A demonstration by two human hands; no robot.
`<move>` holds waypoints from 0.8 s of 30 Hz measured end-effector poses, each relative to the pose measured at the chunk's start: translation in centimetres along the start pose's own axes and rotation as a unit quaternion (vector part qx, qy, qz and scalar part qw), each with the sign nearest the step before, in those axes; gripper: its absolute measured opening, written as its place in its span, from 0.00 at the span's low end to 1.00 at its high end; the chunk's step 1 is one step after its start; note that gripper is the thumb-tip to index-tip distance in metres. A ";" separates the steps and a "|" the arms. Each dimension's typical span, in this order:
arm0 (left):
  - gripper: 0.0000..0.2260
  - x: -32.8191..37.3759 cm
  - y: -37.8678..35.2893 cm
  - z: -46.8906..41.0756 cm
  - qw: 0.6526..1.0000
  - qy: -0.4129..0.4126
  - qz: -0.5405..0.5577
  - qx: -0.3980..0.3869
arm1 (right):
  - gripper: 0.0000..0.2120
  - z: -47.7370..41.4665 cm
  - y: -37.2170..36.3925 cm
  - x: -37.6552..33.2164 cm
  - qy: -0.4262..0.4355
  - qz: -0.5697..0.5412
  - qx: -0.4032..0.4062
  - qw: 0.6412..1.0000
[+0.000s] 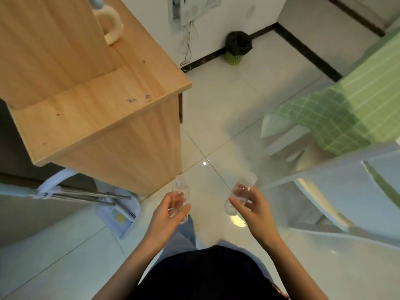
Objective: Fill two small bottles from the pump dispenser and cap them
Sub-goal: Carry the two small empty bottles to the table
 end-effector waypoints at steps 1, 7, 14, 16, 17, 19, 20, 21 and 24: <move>0.11 -0.1 -0.7 0.0 1.000 0.000 -0.012 -0.014 | 0.18 0.6 0.7 0.5 -0.004 -0.007 0.012 1.000; 0.12 -1.1 -6.2 1.3 0.993 -0.010 -0.068 -0.097 | 0.18 5.5 5.2 5.3 -0.040 -0.043 0.091 0.994; 0.12 -5.0 -15.2 6.8 0.974 0.005 -0.104 -0.200 | 0.17 14.3 10.9 12.7 -0.091 -0.081 0.165 0.979; 0.12 -6.6 -18.0 8.9 0.967 0.006 -0.118 -0.228 | 0.18 17.1 12.7 14.8 -0.101 -0.089 0.187 0.973; 0.12 -7.4 -19.5 10.0 0.962 0.008 -0.123 -0.244 | 0.17 18.6 13.6 15.9 -0.105 -0.092 0.200 0.970; 0.13 -8.8 -22.7 12.0 0.951 0.013 -0.130 -0.281 | 0.16 21.4 15.4 18.1 -0.114 -0.095 0.225 0.963; 0.13 -9.4 -24.3 13.0 0.944 0.015 -0.139 -0.299 | 0.15 22.8 16.3 19.2 -0.121 -0.095 0.238 0.959; 0.13 -9.9 -25.8 14.0 0.935 0.017 -0.148 -0.321 | 0.15 24.1 17.2 20.2 -0.129 -0.096 0.252 0.954; 0.14 -10.8 -30.5 16.5 0.904 0.026 -0.183 -0.386 | 0.16 27.9 19.7 23.0 -0.162 -0.108 0.305 0.932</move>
Point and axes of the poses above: each hand's wrist, its own z-axis away from the middle knuckle, its own y-axis out of the back of the hand, x = y × z, the point moved 3 cm from there along -z, towards the middle knuckle, and after that the axes turned 8 degrees about z, right-handed, at the moved point
